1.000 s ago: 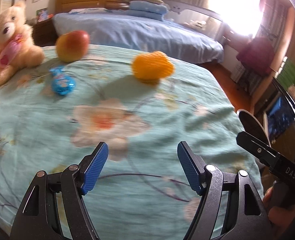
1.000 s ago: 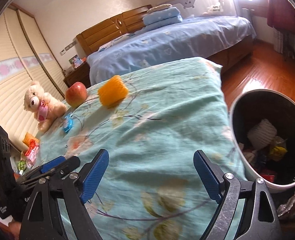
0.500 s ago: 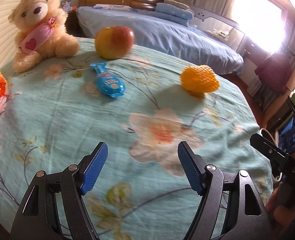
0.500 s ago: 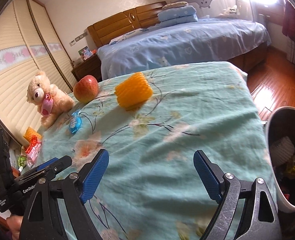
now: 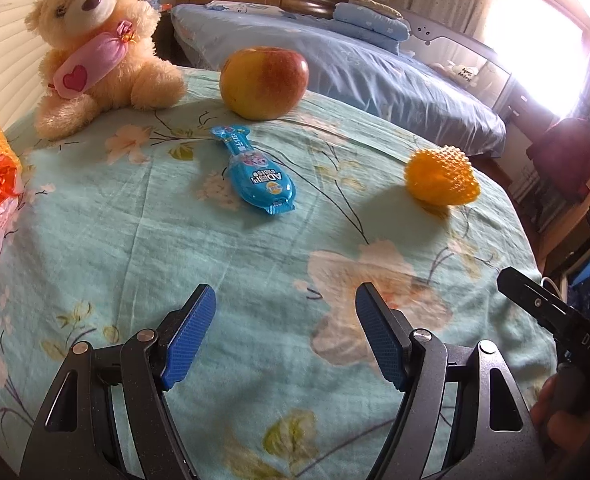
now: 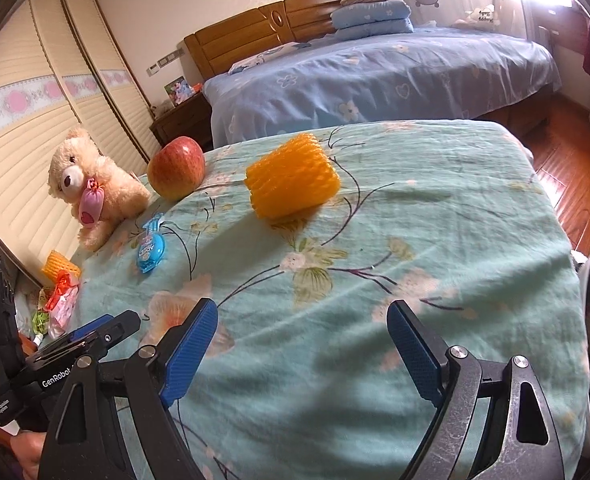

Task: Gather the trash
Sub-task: 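Move both tools back over the bed toward the orange mesh, then grasp the orange foam mesh with the right tool while the left tool grasps the blue candy bottle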

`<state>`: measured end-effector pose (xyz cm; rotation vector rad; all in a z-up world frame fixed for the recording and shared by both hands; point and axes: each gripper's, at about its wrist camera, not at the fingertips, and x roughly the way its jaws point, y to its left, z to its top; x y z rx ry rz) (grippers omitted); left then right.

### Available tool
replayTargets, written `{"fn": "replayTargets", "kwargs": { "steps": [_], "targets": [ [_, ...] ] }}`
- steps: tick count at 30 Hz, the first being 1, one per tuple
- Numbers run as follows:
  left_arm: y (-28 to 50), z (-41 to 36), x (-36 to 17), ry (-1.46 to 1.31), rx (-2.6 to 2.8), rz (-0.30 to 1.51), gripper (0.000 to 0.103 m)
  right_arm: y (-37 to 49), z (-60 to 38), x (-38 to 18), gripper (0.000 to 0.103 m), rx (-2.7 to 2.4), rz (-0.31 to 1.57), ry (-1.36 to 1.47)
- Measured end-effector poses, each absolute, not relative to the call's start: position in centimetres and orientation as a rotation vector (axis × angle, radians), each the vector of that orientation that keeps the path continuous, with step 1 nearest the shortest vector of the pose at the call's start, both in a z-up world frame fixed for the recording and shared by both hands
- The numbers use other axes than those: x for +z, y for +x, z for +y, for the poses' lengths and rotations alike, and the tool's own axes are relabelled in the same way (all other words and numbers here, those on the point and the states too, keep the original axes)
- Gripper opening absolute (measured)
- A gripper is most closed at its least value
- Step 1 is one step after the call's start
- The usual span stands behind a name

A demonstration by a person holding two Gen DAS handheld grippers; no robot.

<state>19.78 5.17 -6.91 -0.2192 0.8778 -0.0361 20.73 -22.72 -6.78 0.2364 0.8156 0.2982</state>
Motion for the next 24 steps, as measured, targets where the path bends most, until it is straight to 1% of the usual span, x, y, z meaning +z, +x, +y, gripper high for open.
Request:
{"fn": "replayTargets", "kwargs": {
  "steps": [10, 16, 20, 24],
  "targets": [
    [22.8, 5.8, -7.2, -0.197, -0.013, 0.904, 0.074, 23.9, -21.6, -6.9, 0.088, 0.312, 0.828, 0.219],
    [24.7, 6.0, -7.2, -0.184, 0.005, 0.903, 0.077, 26.1, -21.4, -6.8, 0.088, 0.305, 0.824, 0.21],
    [25.9, 6.1, -7.3, -0.178, 0.024, 0.898, 0.081, 27.7, -20.9, -7.0, 0.088, 0.303, 0.823, 0.185],
    [27.2, 6.1, -7.5, -0.166, 0.043, 0.895, 0.081, 28.9, -20.3, -7.0, 0.088, 0.304, 0.816, 0.16]
  ]
}}
